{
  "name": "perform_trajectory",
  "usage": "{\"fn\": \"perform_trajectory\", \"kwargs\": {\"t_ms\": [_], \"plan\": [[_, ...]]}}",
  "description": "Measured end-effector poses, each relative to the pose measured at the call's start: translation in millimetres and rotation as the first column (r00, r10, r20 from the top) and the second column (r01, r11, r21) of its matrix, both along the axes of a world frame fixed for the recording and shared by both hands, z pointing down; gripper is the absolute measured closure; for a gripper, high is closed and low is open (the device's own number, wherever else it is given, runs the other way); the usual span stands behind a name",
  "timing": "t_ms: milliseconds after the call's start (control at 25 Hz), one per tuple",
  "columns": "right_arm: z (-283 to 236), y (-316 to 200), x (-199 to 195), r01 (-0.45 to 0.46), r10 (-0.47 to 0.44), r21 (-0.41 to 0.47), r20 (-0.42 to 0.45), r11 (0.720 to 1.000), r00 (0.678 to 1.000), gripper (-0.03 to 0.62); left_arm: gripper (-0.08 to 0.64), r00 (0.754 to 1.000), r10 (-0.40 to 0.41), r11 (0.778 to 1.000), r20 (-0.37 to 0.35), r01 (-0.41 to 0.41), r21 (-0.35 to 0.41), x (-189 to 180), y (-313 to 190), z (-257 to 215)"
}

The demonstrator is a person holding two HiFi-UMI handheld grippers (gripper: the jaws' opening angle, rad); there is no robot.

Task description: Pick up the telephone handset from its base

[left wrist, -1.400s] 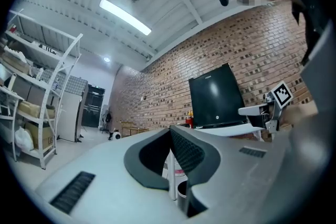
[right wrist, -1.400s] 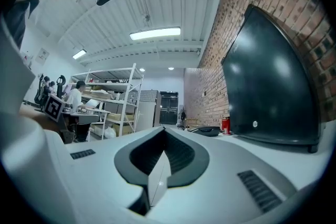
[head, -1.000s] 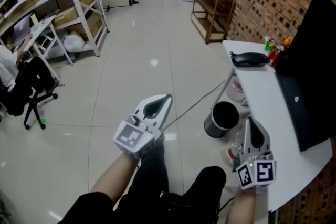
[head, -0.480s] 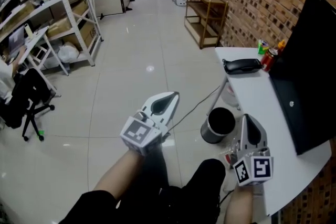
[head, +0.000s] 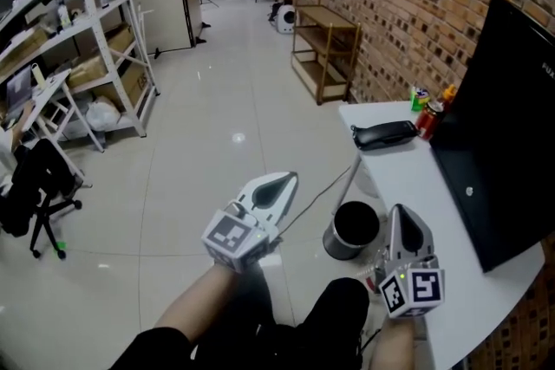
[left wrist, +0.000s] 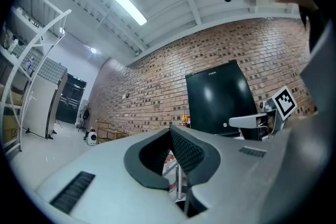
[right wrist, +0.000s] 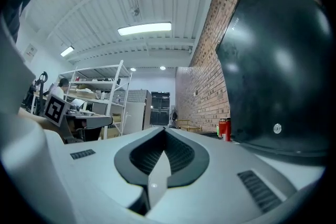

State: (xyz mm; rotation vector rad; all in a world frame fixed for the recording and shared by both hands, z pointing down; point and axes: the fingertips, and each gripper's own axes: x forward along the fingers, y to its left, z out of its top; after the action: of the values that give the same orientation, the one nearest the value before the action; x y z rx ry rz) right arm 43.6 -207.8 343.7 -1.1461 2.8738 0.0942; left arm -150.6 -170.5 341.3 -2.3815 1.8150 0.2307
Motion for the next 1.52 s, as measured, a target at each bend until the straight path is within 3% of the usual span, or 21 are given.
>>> {"fn": "perform_trajectory", "kwargs": {"t_ms": [400, 800, 1120, 1400, 1520], "plan": [[-1, -43, -22, -0.046, 0.046, 0.007, -0.028, 0.999, 0.999, 0.583, 0.558, 0.999, 0.045, 0.999, 0.028, -0.044, -0.008, -16, -61, 5], [-19, -73, 8, -0.166, 0.167, 0.04, -0.012, 0.985, 0.986, 0.583, 0.558, 0.986, 0.156, 0.988, 0.056, -0.156, 0.002, 10, -113, -20], [-28, -81, 50, -0.304, 0.304, 0.026, 0.023, 0.952, 0.952, 0.583, 0.558, 0.958, 0.282, 0.959, 0.057, -0.282, -0.012, 46, -153, -38], [-18, -84, 82, -0.431, 0.431, -0.007, 0.003, 0.903, 0.903, 0.583, 0.558, 0.904, 0.424, 0.906, 0.052, -0.422, -0.038, 101, -177, -36], [-15, -81, 97, -0.477, 0.477, -0.01, 0.004, 0.879, 0.879, 0.583, 0.558, 0.895, 0.444, 0.896, 0.045, -0.442, -0.042, 106, -187, -35]]}}
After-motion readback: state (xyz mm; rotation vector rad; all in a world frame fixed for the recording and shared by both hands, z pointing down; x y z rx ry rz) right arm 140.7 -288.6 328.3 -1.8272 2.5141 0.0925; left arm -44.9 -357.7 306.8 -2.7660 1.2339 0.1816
